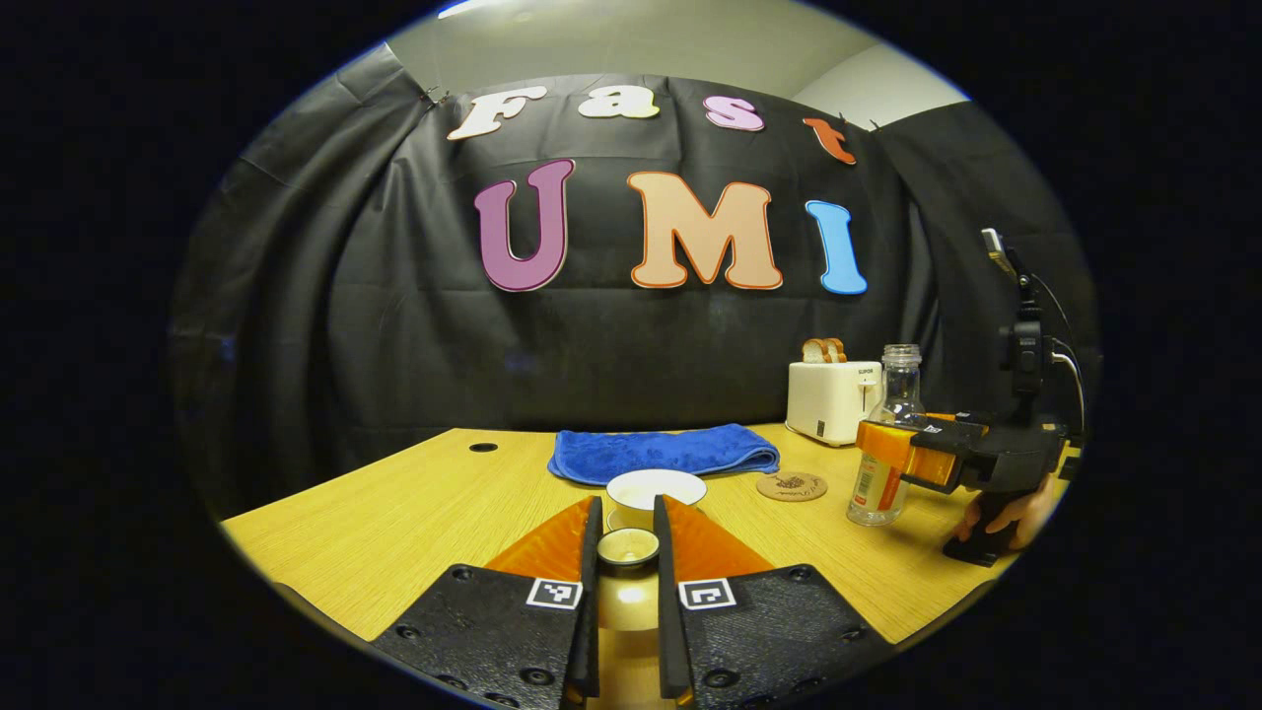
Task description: Open the teacup lid with one hand, grasp the water bottle and pour water into the teacup with the other hand; after pouring, place the water bottle on the coaster and then close the teacup lid.
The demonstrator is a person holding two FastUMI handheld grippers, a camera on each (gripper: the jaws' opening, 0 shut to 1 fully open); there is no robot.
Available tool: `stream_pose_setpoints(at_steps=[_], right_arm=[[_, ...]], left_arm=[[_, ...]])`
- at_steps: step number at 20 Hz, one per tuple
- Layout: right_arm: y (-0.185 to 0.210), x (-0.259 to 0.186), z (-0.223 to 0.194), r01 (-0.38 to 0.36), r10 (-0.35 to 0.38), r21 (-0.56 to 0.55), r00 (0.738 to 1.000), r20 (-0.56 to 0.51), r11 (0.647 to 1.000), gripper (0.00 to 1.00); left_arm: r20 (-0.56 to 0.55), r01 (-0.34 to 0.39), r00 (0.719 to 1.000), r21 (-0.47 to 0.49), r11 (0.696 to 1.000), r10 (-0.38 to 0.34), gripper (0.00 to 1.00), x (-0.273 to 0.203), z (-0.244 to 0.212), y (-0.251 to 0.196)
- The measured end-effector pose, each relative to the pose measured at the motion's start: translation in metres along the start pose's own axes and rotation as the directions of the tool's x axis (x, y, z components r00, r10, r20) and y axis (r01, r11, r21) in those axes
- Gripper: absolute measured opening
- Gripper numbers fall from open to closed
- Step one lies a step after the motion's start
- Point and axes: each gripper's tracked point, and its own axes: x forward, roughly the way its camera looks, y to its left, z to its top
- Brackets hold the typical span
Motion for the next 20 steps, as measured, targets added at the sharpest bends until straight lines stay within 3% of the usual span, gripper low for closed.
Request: stream_pose_setpoints(at_steps=[7, 12, 16, 20], right_arm=[[0.014, 0.022, 0.000, -0.002, 0.002, -0.047, 1.000, -0.004, 0.999, 0.78], [0.049, 0.042, 0.003, -0.005, 0.009, -0.235, 1.000, 0.019, 0.972, 0.78], [0.086, 0.055, 0.001, -0.017, 0.041, -0.473, 0.998, 0.040, 0.881, 0.77], [0.115, 0.058, -0.011, -0.055, 0.098, -0.671, 0.995, 0.027, 0.740, 0.77]], left_arm=[[0.002, -0.001, 1.000, 0.000, 1.000, 0.001, 0.21, 0.000, 0.000, 0.002], [0.002, -0.007, 1.000, 0.001, 1.000, 0.007, 0.21, 0.001, 0.000, 0.005], [0.001, -0.031, 1.000, 0.001, 1.000, 0.031, 0.21, 0.001, -0.001, 0.021], [0.002, -0.058, 0.998, 0.002, 0.998, 0.058, 0.21, -0.001, -0.001, 0.039]])
